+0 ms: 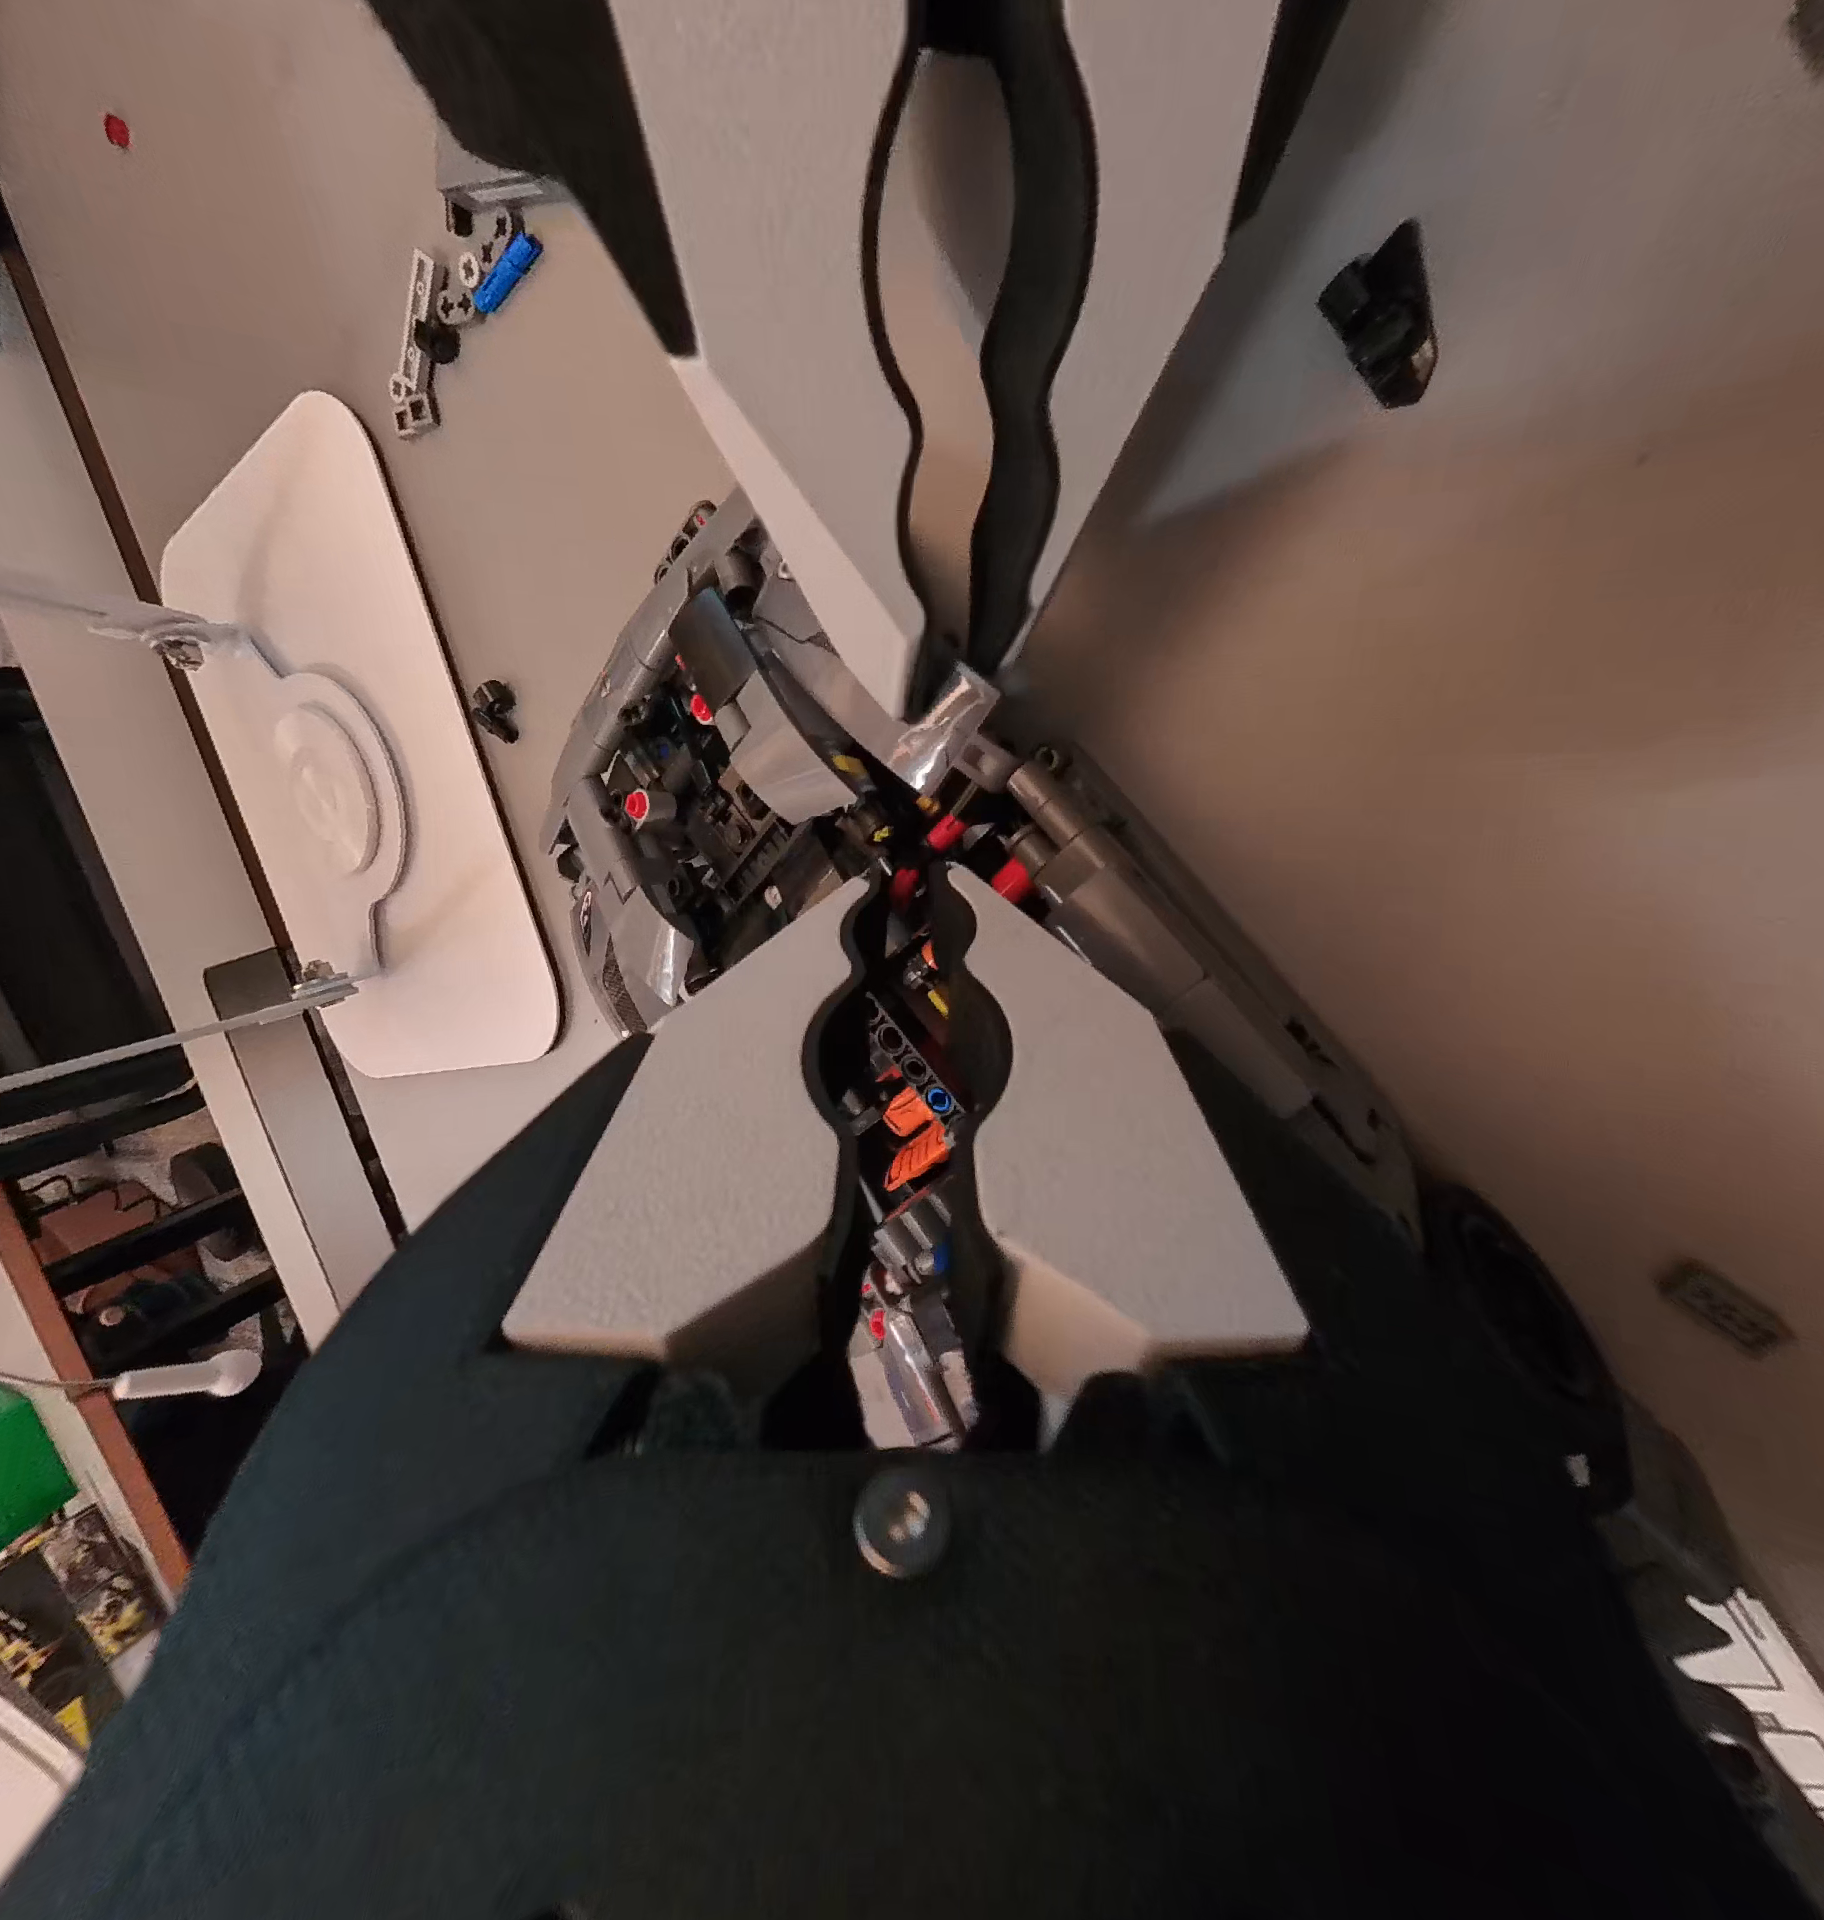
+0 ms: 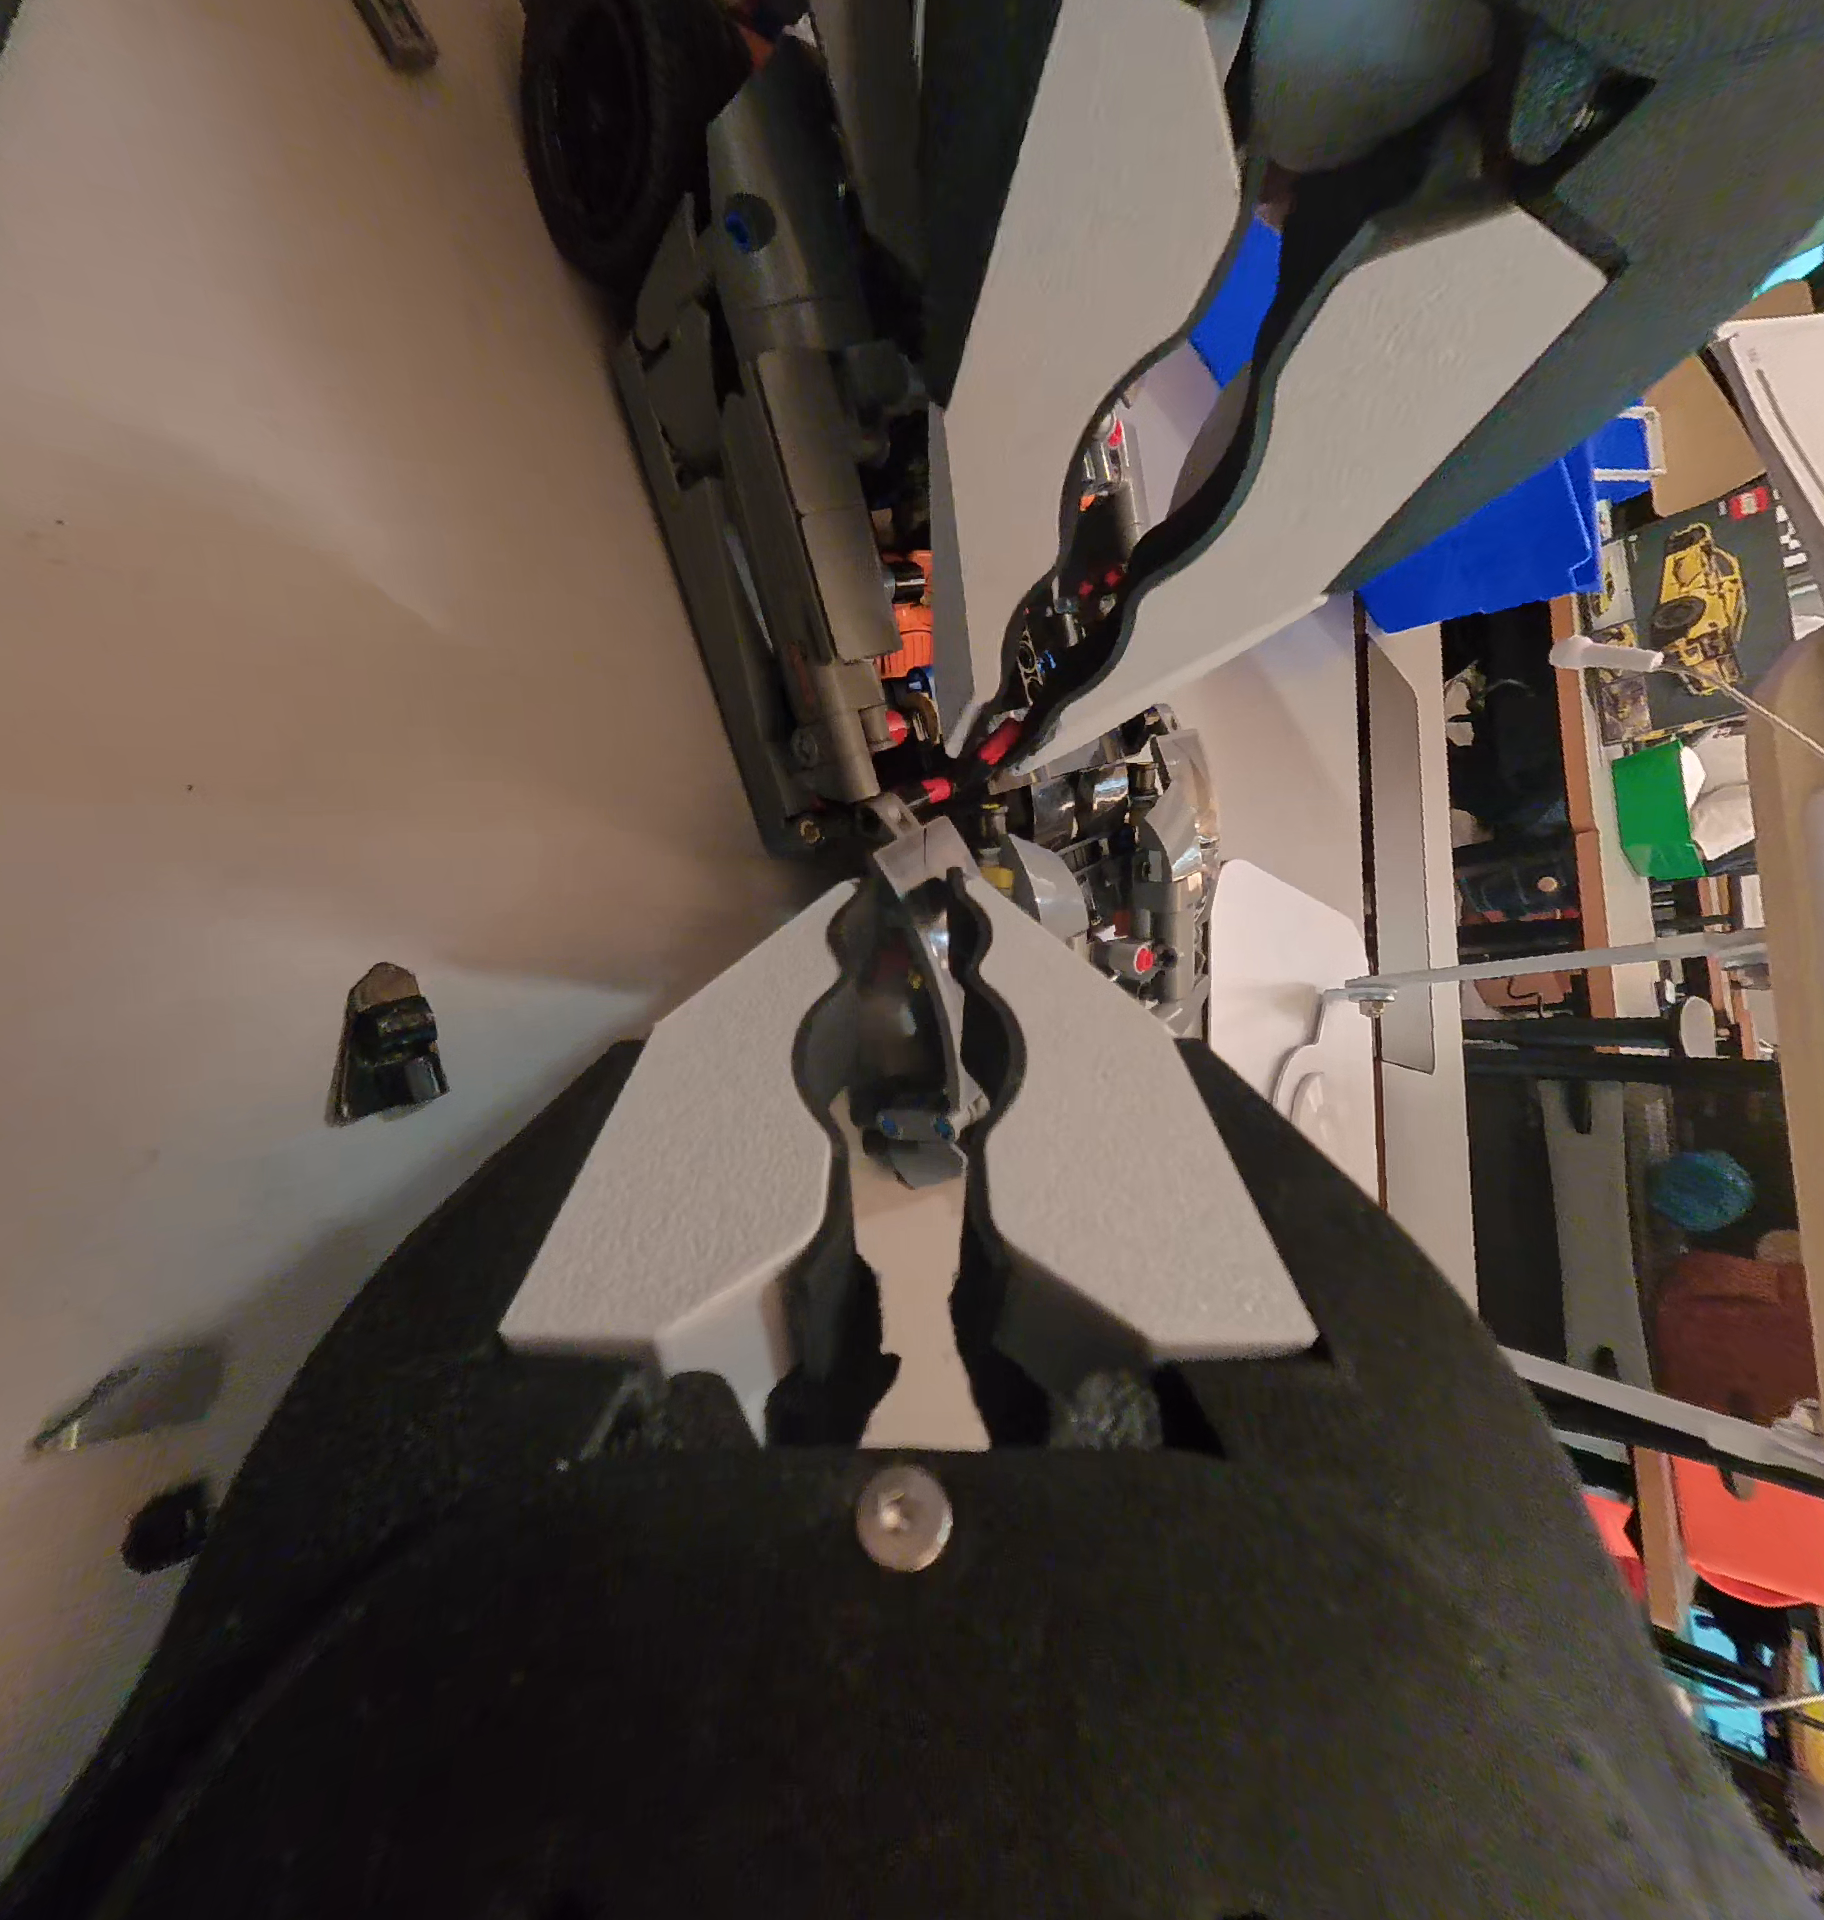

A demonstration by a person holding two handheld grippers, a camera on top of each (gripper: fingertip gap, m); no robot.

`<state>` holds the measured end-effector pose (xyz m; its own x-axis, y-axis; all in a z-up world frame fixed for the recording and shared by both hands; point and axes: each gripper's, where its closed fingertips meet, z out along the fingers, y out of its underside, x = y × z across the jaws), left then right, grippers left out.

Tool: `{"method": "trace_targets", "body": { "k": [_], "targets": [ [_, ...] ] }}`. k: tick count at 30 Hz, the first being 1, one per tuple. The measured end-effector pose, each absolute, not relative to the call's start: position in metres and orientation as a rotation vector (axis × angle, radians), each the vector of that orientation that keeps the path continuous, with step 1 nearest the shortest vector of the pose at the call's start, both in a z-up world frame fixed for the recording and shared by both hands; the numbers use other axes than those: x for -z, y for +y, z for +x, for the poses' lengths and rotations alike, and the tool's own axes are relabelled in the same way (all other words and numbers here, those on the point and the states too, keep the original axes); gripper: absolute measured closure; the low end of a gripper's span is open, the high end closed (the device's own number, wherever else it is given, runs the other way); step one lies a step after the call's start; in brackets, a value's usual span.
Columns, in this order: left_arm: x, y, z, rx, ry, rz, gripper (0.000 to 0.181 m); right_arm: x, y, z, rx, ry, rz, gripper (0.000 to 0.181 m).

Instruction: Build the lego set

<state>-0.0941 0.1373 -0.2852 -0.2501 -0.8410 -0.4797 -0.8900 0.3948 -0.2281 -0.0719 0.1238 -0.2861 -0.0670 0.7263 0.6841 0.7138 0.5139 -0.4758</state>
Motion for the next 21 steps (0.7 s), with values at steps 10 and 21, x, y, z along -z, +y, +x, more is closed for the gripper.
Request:
{"method": "trace_targets", "body": {
  "k": [10, 21],
  "targets": [
    [0.2851, 0.1383, -0.0932, -0.052, 2.066, -1.567, 0.178, 0.2868, 0.1258, -0.0732, 0.085, -1.792, -1.197, 0.173],
    [0.2827, 0.1420, -0.0871, 0.025, 1.996, -1.635, 0.177, 0.2821, 0.1279, -0.0742, 0.049, -1.767, -1.222, 0.177]
  ]
}}
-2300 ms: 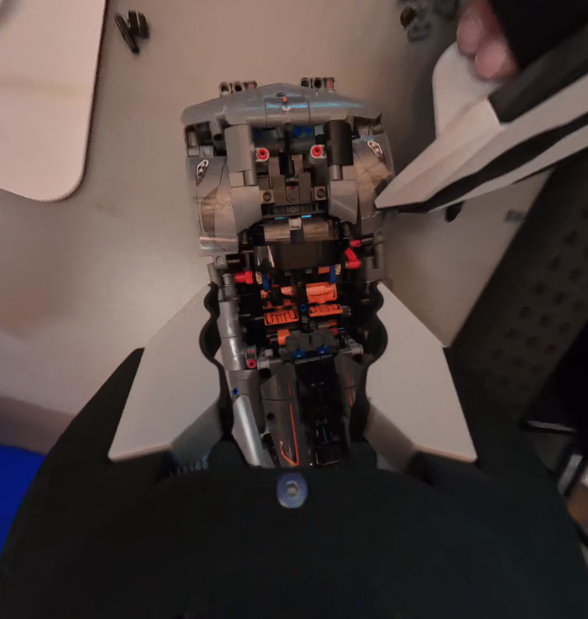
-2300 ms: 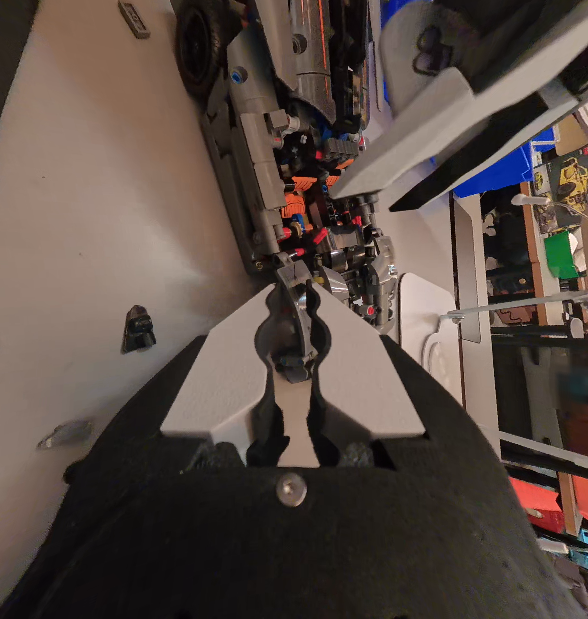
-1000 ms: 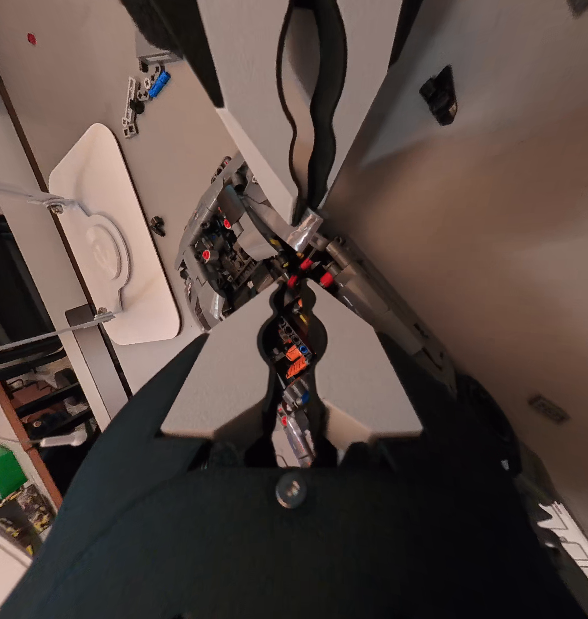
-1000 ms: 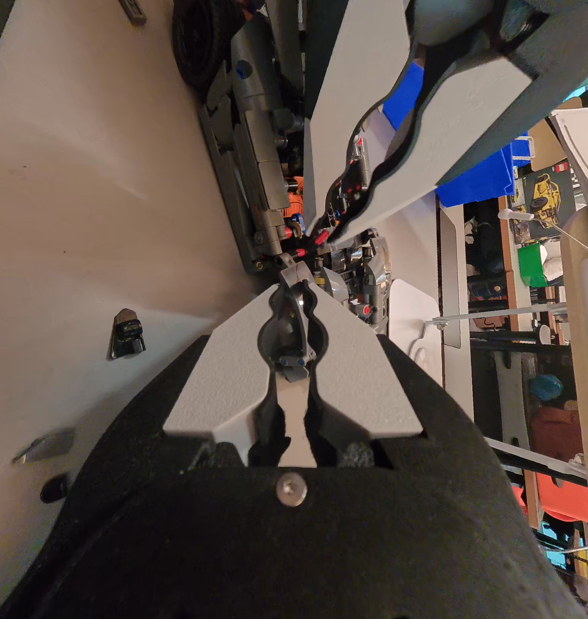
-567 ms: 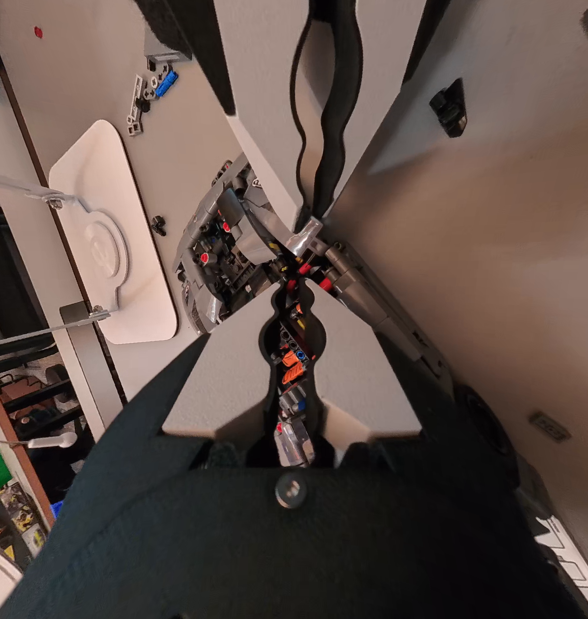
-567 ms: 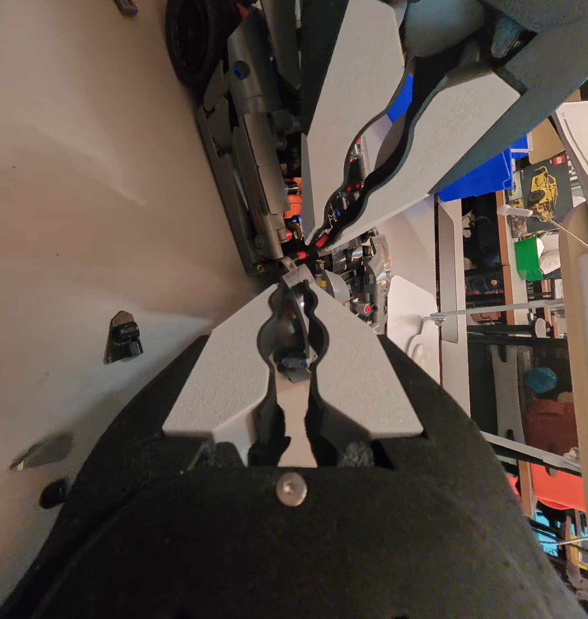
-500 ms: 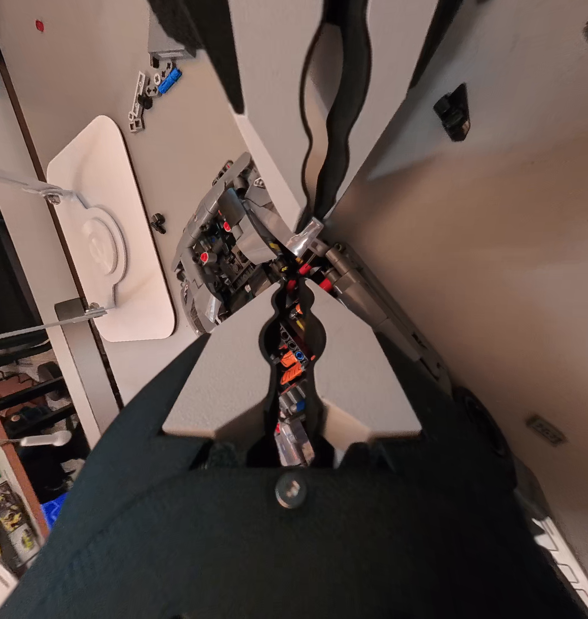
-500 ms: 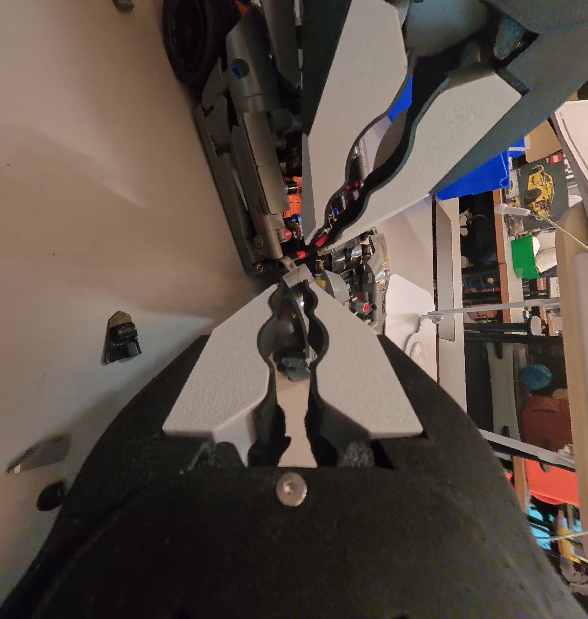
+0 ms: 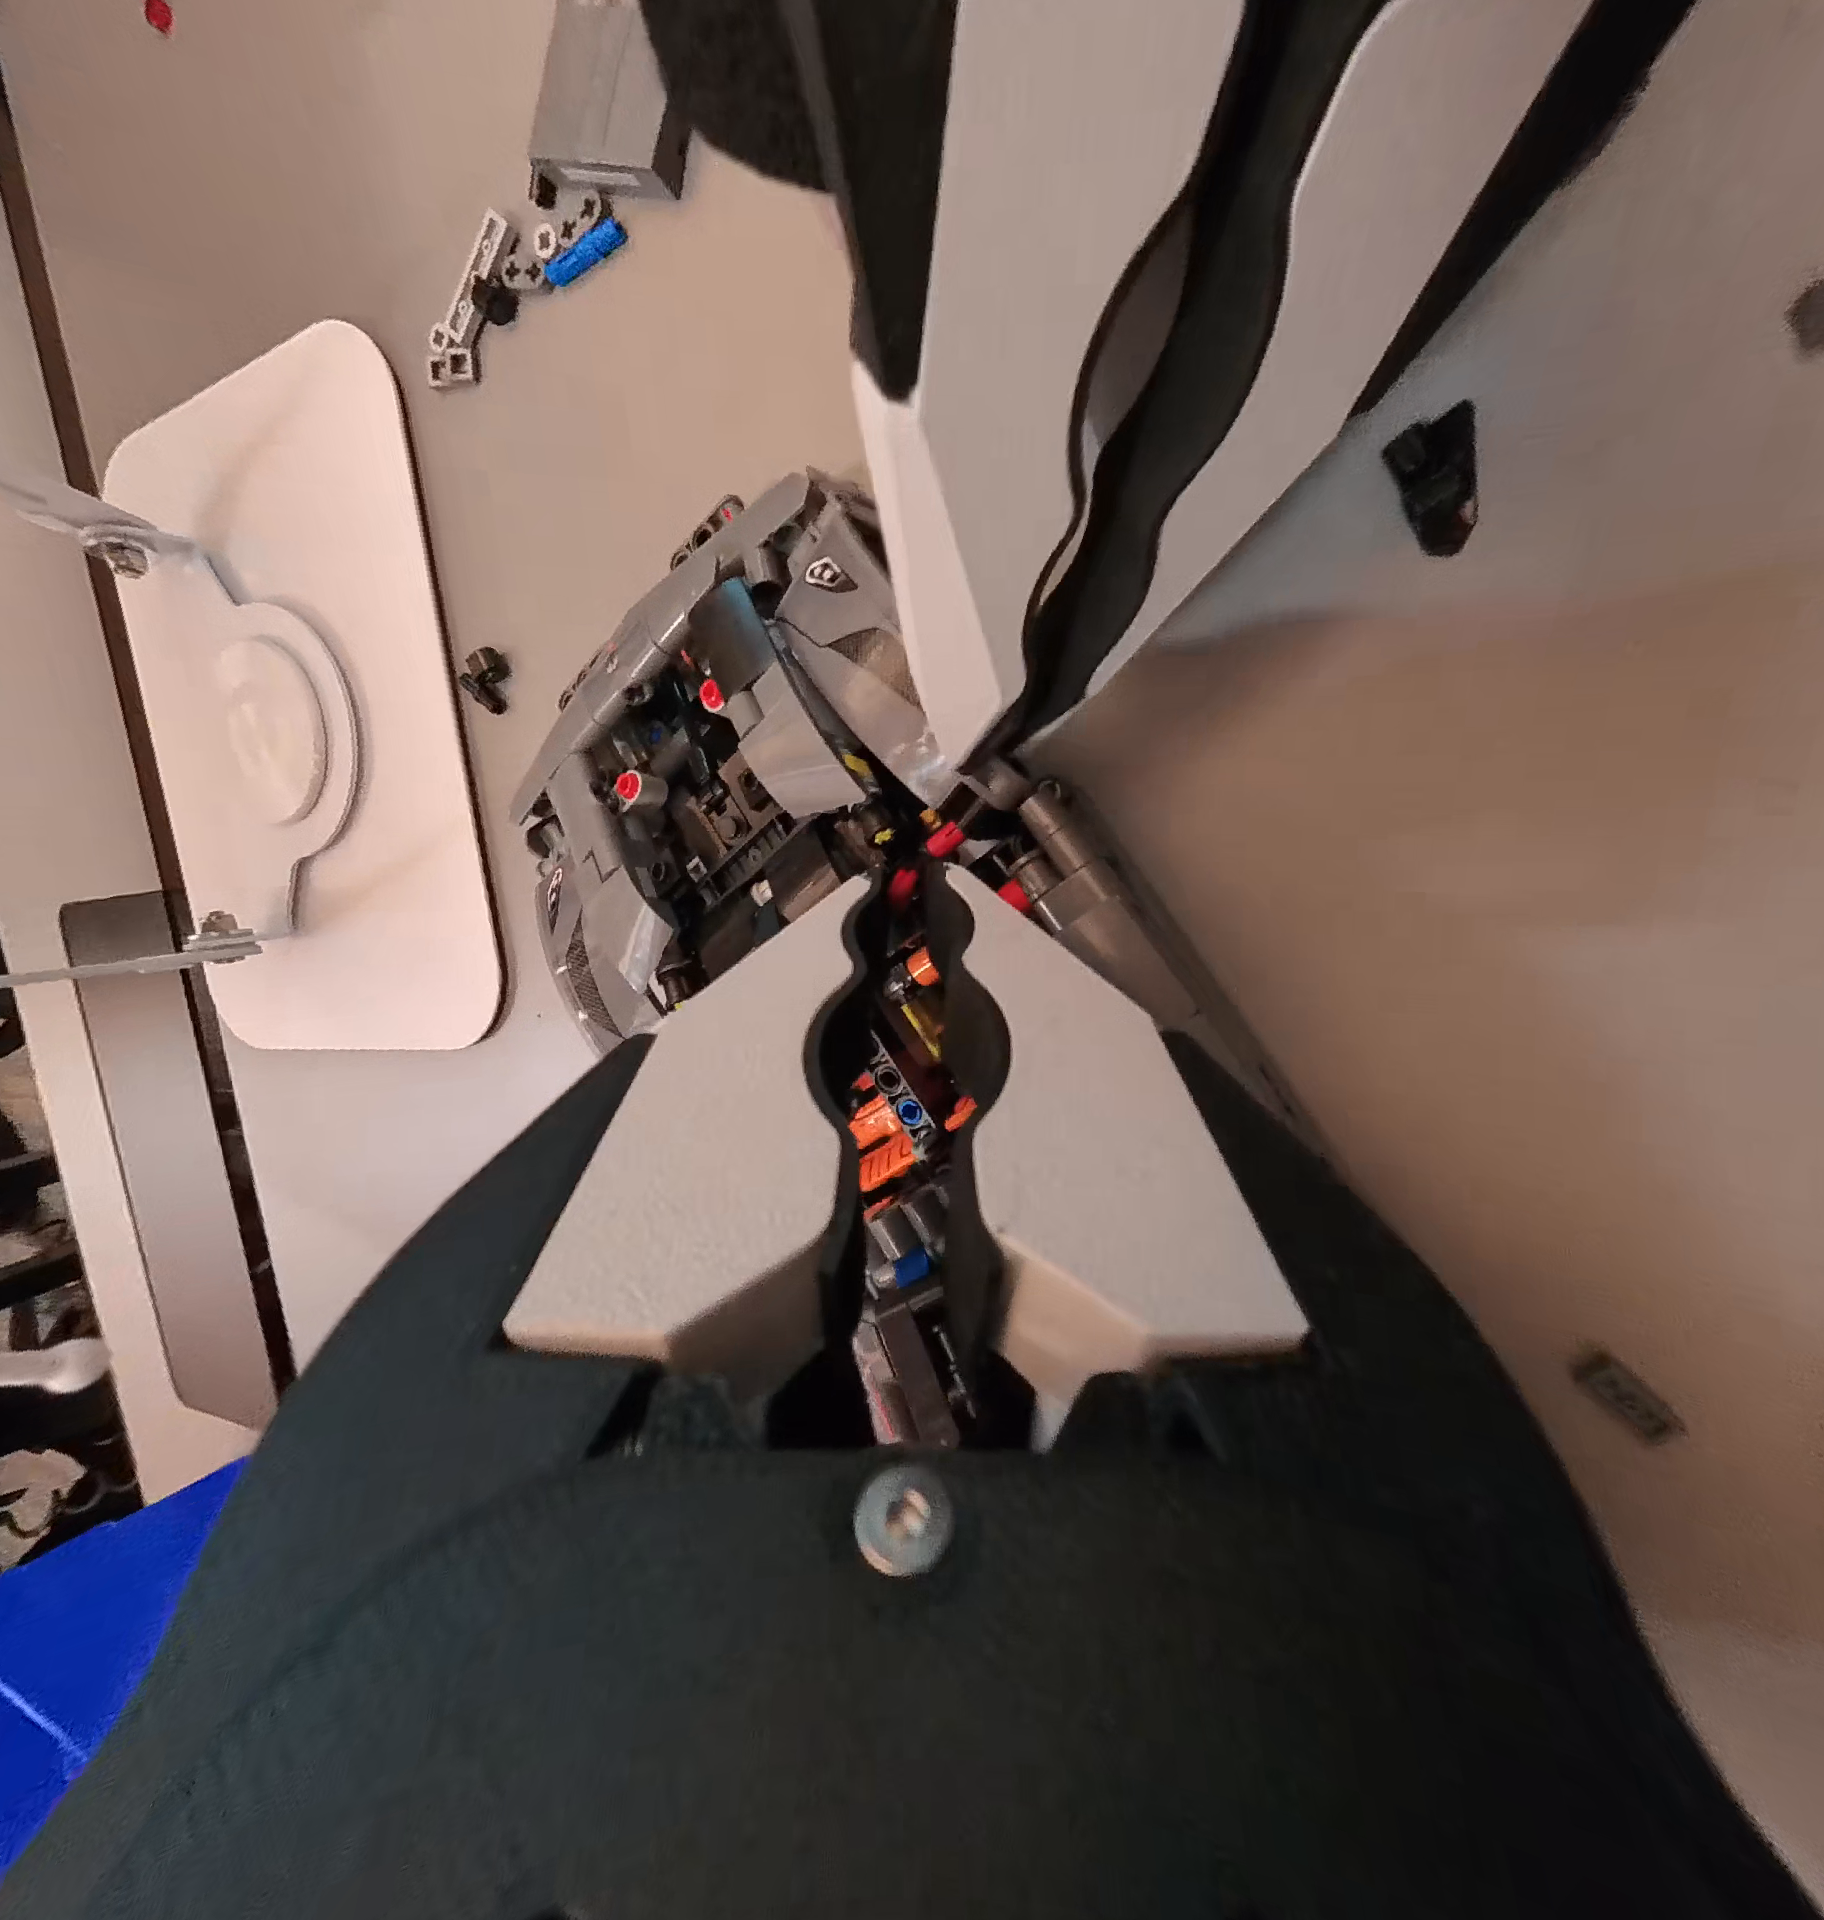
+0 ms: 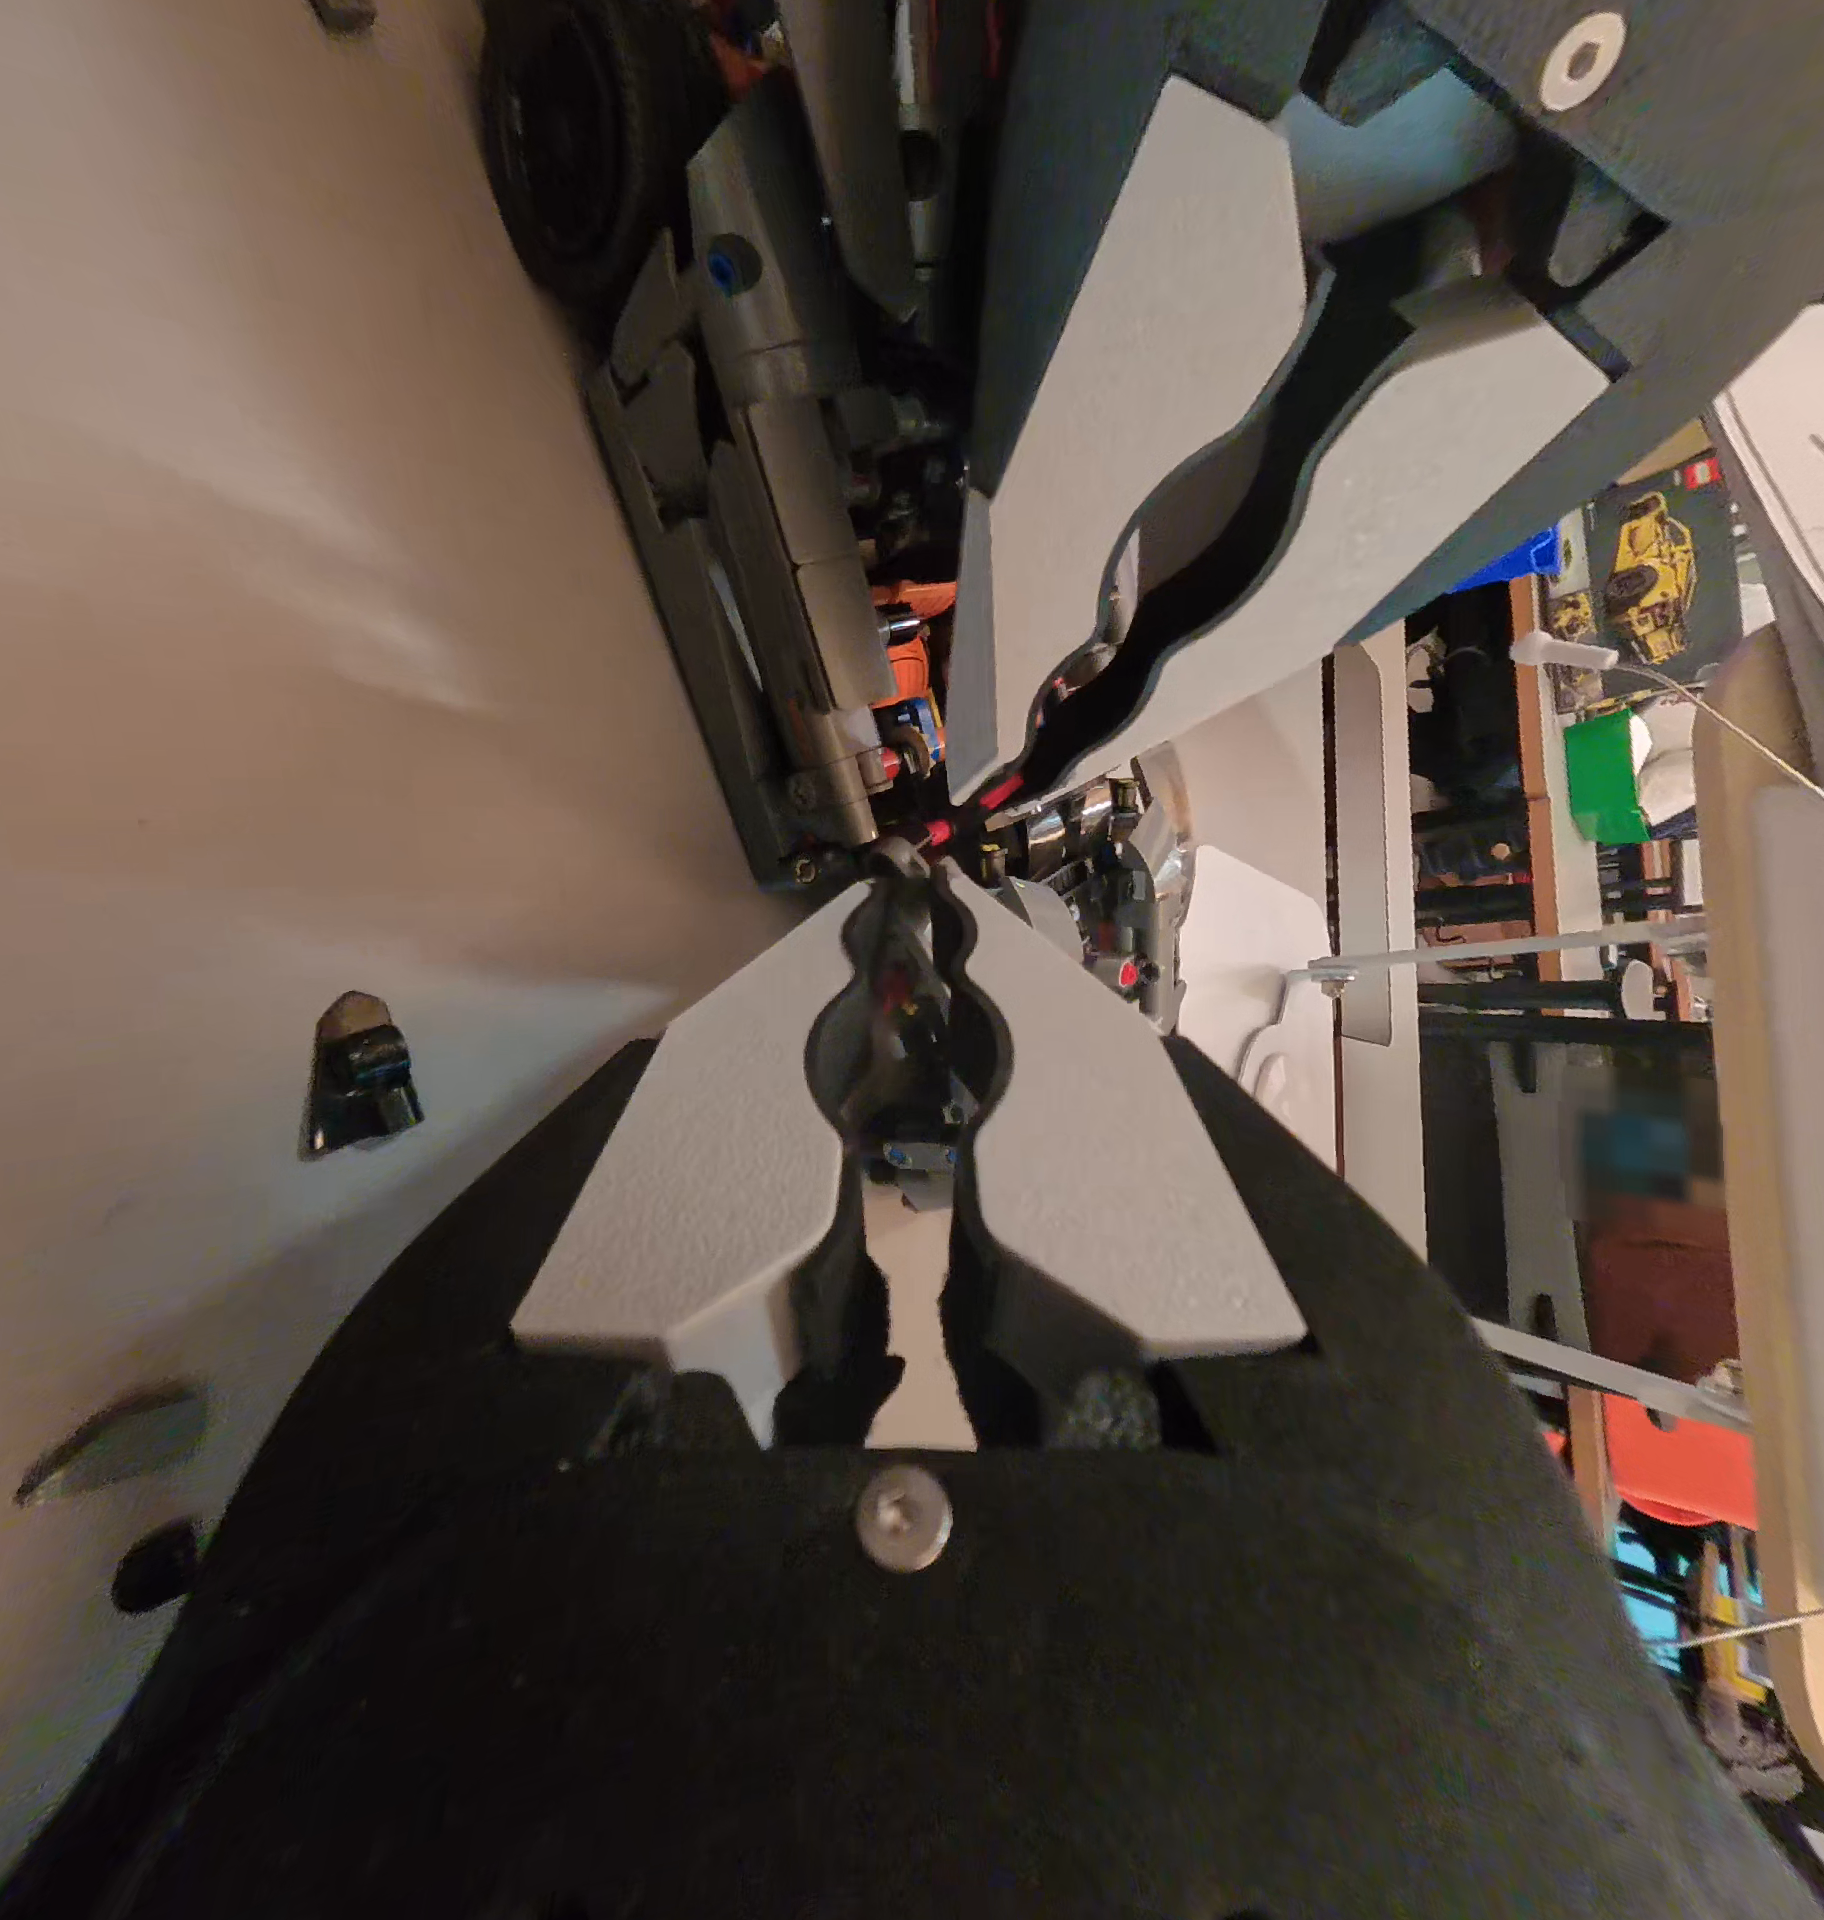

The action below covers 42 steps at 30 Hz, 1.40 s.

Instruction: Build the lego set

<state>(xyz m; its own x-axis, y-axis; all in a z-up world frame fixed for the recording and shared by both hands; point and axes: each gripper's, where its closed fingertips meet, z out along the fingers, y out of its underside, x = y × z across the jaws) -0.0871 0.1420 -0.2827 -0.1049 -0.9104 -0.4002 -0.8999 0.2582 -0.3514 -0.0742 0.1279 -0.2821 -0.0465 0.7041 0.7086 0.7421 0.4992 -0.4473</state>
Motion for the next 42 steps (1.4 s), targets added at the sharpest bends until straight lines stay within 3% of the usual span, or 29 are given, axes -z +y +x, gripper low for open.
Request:
{"method": "trace_targets", "body": {
  "k": [42],
  "targets": [
    [0.281, 0.148, -0.080, 0.285, 1.890, -1.835, 0.179, 0.274, 0.139, -0.066, 0.159, -1.720, -1.250, 0.180]
  ]
}}
